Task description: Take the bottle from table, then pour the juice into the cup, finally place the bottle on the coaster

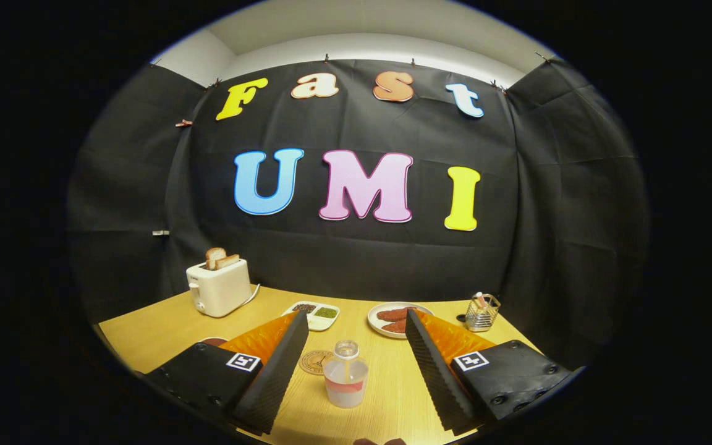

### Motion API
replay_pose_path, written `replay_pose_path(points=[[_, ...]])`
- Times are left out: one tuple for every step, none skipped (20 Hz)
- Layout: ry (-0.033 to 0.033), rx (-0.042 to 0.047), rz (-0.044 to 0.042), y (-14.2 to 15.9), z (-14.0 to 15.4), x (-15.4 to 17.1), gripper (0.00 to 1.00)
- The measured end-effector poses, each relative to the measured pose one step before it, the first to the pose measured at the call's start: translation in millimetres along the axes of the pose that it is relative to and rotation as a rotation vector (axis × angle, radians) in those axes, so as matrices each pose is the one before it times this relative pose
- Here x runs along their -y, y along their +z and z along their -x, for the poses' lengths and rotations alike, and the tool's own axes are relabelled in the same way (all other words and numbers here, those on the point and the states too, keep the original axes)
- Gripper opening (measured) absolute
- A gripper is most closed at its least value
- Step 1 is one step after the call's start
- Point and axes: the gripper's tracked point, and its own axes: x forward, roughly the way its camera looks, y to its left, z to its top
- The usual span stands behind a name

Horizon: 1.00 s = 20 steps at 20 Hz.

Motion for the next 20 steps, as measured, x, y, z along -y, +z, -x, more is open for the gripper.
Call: replay_pose_path(points=[[0.00829,-0.00051,-0.00155,-5.72,-3.01,-0.06,0.97],[0.00731,0.00262,0.00136,-2.85,-4.38,-1.21,0.97],[0.00556,0.00099,0.00446,-4.02,-4.43,-1.07,0.97],[0.00268,0.00008,0.00413,-4.57,-5.21,0.14,0.97],[0.00161,-0.0036,-0.00249,-4.71,-4.55,-0.01,0.97],[0.00316,-0.00472,-0.00333,-5.26,-4.63,-1.12,0.97],[-0.00216,0.00036,0.00581,-4.61,-3.77,0.32,0.97],[0.00032,0.0045,0.00913,-4.56,-4.63,0.3,0.97],[0.00525,-0.00042,0.00699,-6.41,-4.69,-1.92,0.97],[0.00454,-0.00526,0.00598,-6.99,-4.4,-1.38,0.97],[0.00554,-0.00599,0.00319,-6.77,-3.8,-1.99,0.97],[-0.00018,-0.00732,0.00203,-7.34,-3.56,-1.4,0.97],[-0.00324,-0.00911,-0.00242,-7.69,-2.99,0.38,0.97],[-0.00131,-0.01071,-0.00799,-7.27,-2.69,-0.93,0.97],[-0.00239,-0.01253,-0.00852,-7.85,-2.47,-0.33,0.97],[-0.00274,-0.0119,-0.00888,-6.52,-3.36,0.25,0.97],[-0.0022,-0.00626,-0.00792,-4.3,-2.37,-0.53,0.97],[-0.00151,-0.00288,-0.00584,-2.67,-2.15,0.31,0.97],[-0.00275,-0.00027,-0.00278,-2.81,-1.84,0.62,0.97],[-0.00256,-0.00073,-0.00103,-1.64,-2.22,0.37,0.97]])
